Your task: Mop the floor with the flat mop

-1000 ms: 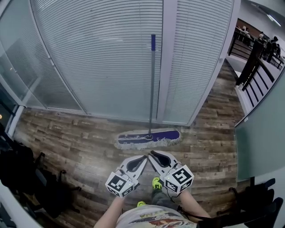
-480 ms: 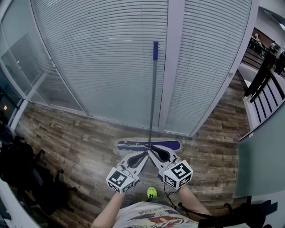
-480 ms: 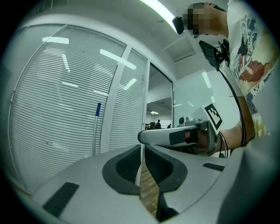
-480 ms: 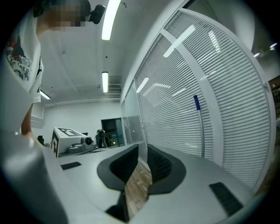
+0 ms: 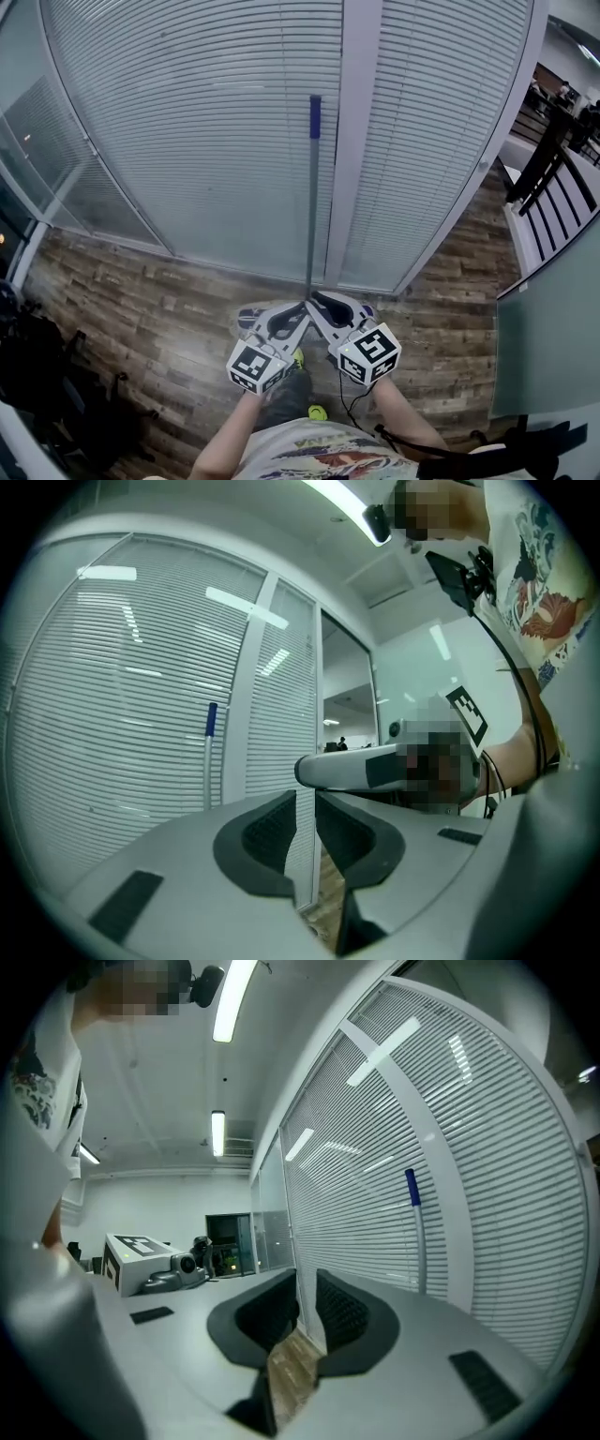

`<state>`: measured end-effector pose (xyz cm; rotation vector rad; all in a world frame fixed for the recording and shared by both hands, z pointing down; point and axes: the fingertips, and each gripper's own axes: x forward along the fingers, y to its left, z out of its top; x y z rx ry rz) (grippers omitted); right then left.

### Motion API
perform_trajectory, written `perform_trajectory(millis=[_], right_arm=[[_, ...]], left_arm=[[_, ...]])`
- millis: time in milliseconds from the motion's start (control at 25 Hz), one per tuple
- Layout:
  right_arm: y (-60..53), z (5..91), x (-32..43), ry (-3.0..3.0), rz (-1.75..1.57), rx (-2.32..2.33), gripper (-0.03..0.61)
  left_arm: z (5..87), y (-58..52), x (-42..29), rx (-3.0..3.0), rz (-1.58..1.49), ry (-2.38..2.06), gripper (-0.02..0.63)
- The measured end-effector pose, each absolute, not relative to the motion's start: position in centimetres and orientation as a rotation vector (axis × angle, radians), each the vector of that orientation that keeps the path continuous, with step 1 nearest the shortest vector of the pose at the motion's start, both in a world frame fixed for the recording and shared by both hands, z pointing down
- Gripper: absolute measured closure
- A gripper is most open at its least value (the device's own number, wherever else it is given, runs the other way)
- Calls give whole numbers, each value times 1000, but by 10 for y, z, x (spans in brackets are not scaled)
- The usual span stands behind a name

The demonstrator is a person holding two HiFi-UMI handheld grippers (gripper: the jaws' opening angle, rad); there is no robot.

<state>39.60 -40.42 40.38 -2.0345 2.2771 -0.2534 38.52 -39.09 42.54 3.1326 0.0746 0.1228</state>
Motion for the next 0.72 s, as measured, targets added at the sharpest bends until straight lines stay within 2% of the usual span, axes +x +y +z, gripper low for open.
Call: perform_trajectory(millis=[120,400,720], right_arm=[[-432,405,425,2235,-239,-2094,528],[-513,402,505,2141,-259,-2230,452],[-604,403,585,2039,-270,-2371,436]], left_arm=[[426,-423,411,3137,99,75,541],[424,-509,489,3161,113,137,439],[424,-602,570,3166,92,195,421]])
